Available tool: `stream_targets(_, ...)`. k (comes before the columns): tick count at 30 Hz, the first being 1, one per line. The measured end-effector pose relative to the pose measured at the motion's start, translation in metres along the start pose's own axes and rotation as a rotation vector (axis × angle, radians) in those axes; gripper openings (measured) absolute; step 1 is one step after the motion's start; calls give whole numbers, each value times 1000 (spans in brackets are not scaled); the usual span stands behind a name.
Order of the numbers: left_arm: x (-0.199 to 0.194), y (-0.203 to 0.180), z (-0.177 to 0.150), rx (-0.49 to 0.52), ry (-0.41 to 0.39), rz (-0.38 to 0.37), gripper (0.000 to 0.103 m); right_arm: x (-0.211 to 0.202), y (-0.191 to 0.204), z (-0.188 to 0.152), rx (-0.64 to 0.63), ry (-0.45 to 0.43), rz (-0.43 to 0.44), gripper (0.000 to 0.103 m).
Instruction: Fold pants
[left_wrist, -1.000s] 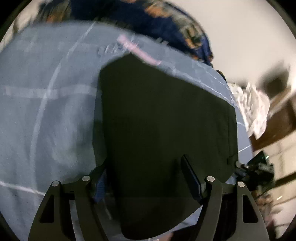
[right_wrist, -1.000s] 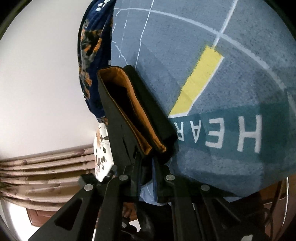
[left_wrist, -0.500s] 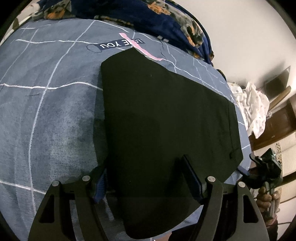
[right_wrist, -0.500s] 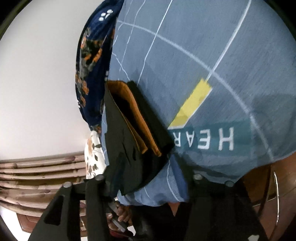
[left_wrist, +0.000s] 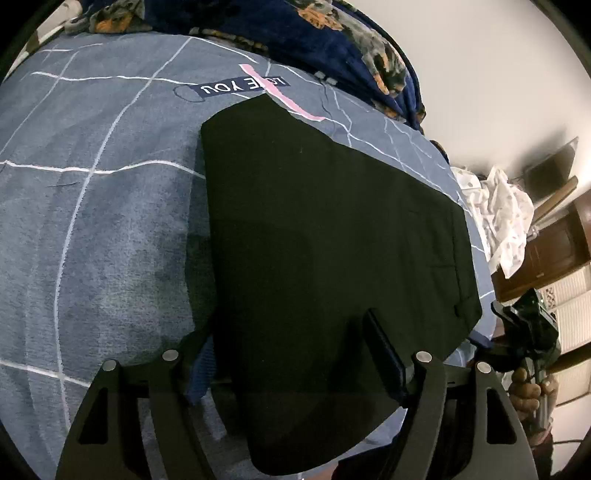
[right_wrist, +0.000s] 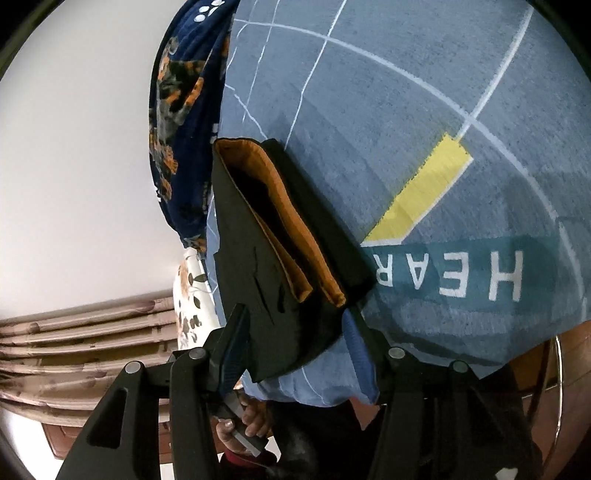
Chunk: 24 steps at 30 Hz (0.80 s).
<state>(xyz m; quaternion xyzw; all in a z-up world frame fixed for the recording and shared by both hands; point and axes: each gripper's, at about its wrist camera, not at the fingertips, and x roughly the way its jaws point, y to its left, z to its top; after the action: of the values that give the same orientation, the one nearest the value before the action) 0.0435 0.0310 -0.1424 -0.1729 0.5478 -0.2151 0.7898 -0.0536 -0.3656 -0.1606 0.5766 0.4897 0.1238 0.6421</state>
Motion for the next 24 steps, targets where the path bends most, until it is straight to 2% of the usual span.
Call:
stream_targets(8, 1, -2, 0, 1, 2, -1, 75, 8, 1, 7, -3, 16, -25, 51)
stream_targets(10, 0, 0, 0, -7, 2, -8, 75, 9, 2, 8, -6, 8, -25, 43)
stream_targets(11, 0, 0, 0, -11, 2, -12, 75, 10, 4, 7, -30, 1, -37, 25)
stream_targets(12, 0, 0, -1, -15, 4, -14, 75, 12, 8, 7, -57, 2, -55, 23)
stream_targets(17, -1, 4, 1, -29, 5, -26, 75, 8, 30, 7, -147, -11, -34, 21)
stream_targets(20, -1, 8, 2, -53, 0, -39, 75, 2, 54, 13, -256, -47, 40, 19)
stream_targets(21, -1, 9, 2, -59, 0, -41, 75, 1, 58, 15, -310, -63, 32, 19)
stream_targets(22, -1, 9, 2, -61, 1, -41, 75, 2, 55, 18, -325, -67, 13, 19)
stream_targets(24, 0, 9, 2, -55, 1, -40, 75, 6, 29, 29, -261, -56, -12, 19)
